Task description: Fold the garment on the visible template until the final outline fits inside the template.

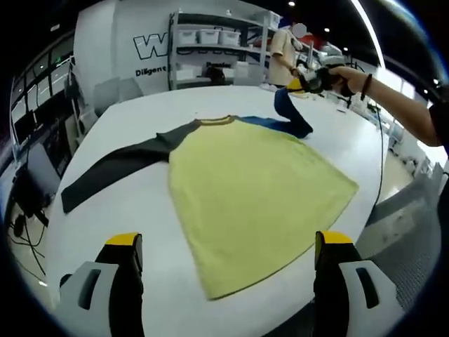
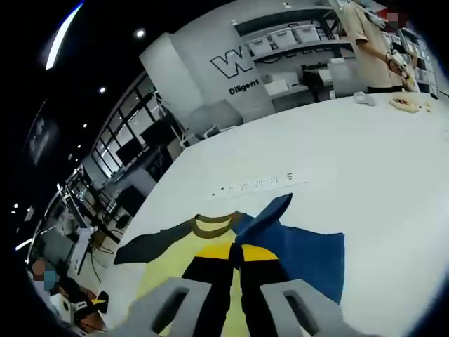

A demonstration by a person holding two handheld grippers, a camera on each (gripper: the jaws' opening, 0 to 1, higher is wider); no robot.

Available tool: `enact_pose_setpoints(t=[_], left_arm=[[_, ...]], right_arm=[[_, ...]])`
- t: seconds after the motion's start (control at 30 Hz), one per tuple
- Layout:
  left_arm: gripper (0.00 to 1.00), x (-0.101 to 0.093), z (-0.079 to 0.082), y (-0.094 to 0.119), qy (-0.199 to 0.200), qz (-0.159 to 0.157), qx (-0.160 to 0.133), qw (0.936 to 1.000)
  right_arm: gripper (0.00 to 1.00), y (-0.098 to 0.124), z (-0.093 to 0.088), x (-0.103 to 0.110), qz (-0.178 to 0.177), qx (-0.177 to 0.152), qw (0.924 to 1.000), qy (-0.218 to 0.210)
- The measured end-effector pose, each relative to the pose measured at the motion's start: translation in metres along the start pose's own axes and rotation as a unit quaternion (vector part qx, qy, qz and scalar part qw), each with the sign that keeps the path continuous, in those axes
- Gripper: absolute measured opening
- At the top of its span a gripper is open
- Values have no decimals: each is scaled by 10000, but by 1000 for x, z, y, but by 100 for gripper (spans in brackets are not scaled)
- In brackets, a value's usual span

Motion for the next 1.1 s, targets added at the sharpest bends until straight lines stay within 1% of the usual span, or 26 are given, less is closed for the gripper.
enact_pose_setpoints(t=[0.03, 0.13, 0.27, 0.3, 0.33, 0.37, 0.4, 0.43, 0.47, 0.5, 0.57, 0.8, 0.83, 0.93, 1.03, 1.1], left_arm=[[99, 0, 0, 0, -8, -3, -1, 10000], [99, -2, -2, -1, -63, -24, 86, 9999], [99, -2, -2, -2, -63, -27, 100, 9999], [99, -2, -3, -2, -59, -27, 107, 9999], [99, -2, -3, -2, -61, -25, 97, 9999], [99, -2, -2, -2, -65, -36, 92, 9999], [99, -4, -2, -3, -55, -99, 63, 9999], [99, -6, -3, -3, -32, -176, 114, 9998], [99, -6, -4, -3, -28, -186, 124, 9997], [99, -6, -4, -4, -32, -188, 129, 9997], [99, -4, -2, -3, -87, -115, 85, 9999], [99, -2, -3, -2, -68, -87, 103, 9999], [99, -5, -5, -3, -64, -151, 168, 9997], [99, -5, -6, -3, -112, -142, 214, 9996], [99, -3, -6, -3, -59, -114, 179, 9998], [99, -2, -6, -3, -43, -108, 173, 9998]], right_arm=[[0, -2, 0, 4, 24, -26, 10000, -48], [0, -12, -2, 27, 168, -8, 9999, 21], [0, -25, -6, 53, 344, 67, 9993, 146], [0, -26, -6, 56, 353, 72, 9992, 155], [0, -30, -8, 64, 394, 103, 9989, 216], [0, -32, -9, 67, 407, 120, 9988, 243], [0, -38, -13, 77, 442, 153, 9984, 320], [0, -42, -16, 84, 453, 185, 9981, 385], [0, -43, -17, 86, 452, 195, 9980, 386], [0, -48, -20, 93, 472, 225, 9976, 443], [0, -54, -25, 102, 513, 261, 9969, 529], [0, -73, -38, 125, 521, 382, 9949, 777], [0, -78, -43, 128, 490, 418, 9944, 843], [0, -85, -49, 134, 450, 478, 9934, 938], [0, -89, -61, 142, 395, 552, 9914, 1115], [0, -93, -65, 144, 367, 584, 9900, 1234]])
Point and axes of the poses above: the point that each gripper's makers call its tool centre point, and the gripper's own axes: y roughly backward along the fingers, x roughly to its left, z roughly out of its top, the point moved 4 cm from there along y, roughly backward along the fingers, and after that the axes turned 6 degrees about x, right-handed, at the moved point
